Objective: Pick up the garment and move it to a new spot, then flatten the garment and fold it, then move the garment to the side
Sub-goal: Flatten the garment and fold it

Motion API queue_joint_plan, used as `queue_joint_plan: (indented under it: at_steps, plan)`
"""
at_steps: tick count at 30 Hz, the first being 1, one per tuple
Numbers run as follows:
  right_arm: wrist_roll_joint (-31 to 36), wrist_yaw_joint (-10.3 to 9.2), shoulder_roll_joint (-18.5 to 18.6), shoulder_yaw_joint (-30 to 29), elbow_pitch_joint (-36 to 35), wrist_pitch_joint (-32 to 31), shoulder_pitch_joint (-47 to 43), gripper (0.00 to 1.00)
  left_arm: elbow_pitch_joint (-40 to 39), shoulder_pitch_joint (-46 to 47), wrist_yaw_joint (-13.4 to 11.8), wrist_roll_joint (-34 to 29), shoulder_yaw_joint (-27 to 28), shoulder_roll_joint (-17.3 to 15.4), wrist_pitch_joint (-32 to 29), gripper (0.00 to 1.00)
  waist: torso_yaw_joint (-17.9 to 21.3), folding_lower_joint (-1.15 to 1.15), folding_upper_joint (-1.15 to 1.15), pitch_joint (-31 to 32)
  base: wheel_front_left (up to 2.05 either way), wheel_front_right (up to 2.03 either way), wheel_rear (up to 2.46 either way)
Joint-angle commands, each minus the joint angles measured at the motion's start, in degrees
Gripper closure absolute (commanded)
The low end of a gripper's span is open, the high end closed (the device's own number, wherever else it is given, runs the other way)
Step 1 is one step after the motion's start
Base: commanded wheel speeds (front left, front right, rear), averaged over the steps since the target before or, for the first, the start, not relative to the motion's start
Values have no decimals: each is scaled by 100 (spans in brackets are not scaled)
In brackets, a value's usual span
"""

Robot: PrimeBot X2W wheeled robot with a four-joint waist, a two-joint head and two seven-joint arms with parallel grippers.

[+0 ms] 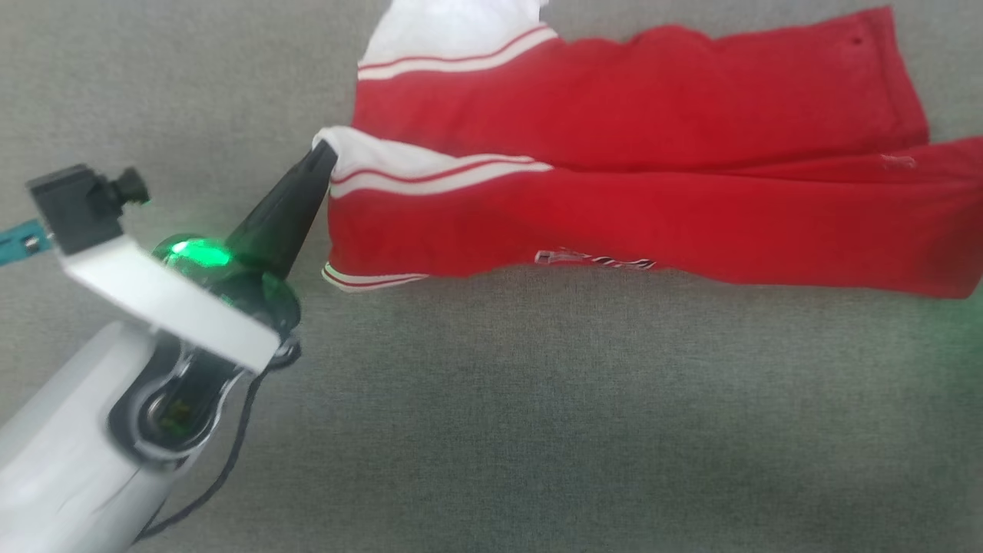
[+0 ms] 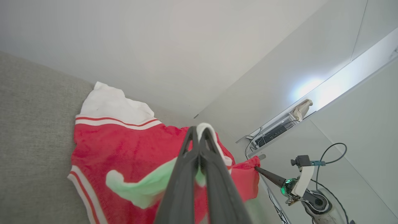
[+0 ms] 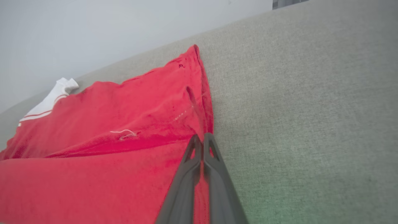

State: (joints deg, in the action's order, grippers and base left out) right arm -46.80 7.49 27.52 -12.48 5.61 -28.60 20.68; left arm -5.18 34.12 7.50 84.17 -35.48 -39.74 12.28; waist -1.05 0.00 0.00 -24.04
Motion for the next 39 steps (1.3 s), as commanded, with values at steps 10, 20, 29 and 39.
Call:
queue_joint_plan:
  at_steps: [10, 20, 29, 39]
  plan:
    - [297, 1, 21, 708, 773, 393, 657, 100, 1372, 603, -6, -215, -787, 199, 161, 100, 71, 0, 0, -575, 0, 0, 0]
    - [435, 1, 267, 1288, 1053, 1000, 694, 0, 1907, 1033, -6, -638, -1524, -78, 245, 0, 44, 0, 0, -341, 0, 0, 0]
    - [408, 1, 486, 1263, 953, 1622, 246, 0, 2082, 1467, -6, -838, -2063, -805, -237, 0, 60, 0, 0, 413, 0, 0, 0]
    - [345, 1, 378, 1243, 696, 1619, 28, 0, 1178, 1576, -452, 130, -2703, -1137, -2872, 0, 301, 0, 0, 534, 0, 0, 0]
